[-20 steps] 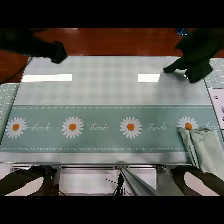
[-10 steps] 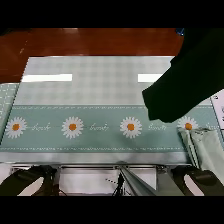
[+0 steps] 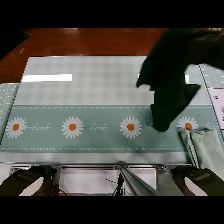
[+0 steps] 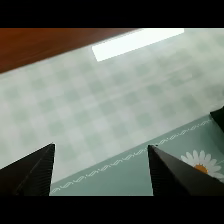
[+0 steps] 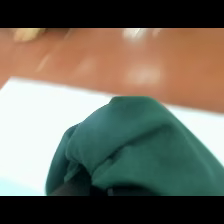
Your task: Fold the shirts.
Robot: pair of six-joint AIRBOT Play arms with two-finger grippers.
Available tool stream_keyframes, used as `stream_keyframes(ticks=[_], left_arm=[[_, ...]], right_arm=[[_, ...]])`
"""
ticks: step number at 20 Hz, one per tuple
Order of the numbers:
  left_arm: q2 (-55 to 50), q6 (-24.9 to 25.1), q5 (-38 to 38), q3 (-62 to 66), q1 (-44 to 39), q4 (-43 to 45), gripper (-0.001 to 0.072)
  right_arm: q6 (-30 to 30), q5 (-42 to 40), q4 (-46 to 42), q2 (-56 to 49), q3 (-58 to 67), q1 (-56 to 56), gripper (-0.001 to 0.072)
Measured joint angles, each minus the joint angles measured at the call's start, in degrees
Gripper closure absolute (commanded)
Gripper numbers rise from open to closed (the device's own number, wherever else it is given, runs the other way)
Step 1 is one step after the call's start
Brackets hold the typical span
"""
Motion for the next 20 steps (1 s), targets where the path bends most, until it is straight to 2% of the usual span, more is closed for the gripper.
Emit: stream_keyframes(ticks=[4,7,8,9,10,15,20], left_arm=[[-0.1,0.1,-0.1,-6.2,0.0,0.3,0.0007],[-0.1,0.2,-0.1,-12.8,0.0,0.4,0.0007],[-0.2,0.2,-0.2,-15.3,0.0,0.5,0.0007],[-0.2,0.2,-0.1,-17.7,0.0,0.6,0.0007],[-0.2,0.2,-0.1,-20.3,0.0,0.6,0.0007],[-0.2,0.2,2.1,-33.5,0.0,0.5,0.0006],[-0.2,1.1,5.2,-46.7,0.2,-3.6,0.0006]], right_arm=[[-1.4,0.7,0.0,-12.6,0.0,15.5,0.0681],[-1.8,0.5,-0.2,-20.9,0.0,22.8,0.0679],[-1.8,0.4,-0.4,-23.1,0.0,24.0,0.0624],[-1.8,0.3,-0.7,-24.7,0.0,24.6,0.0377],[-1.9,0.4,-0.8,-26.0,0.0,24.9,0.0227],[-2.0,4.1,-3.0,-25.5,0.0,19.3,0.0215],[-2.3,14.6,-13.3,-18.8,0.0,4.4,0.0215]])
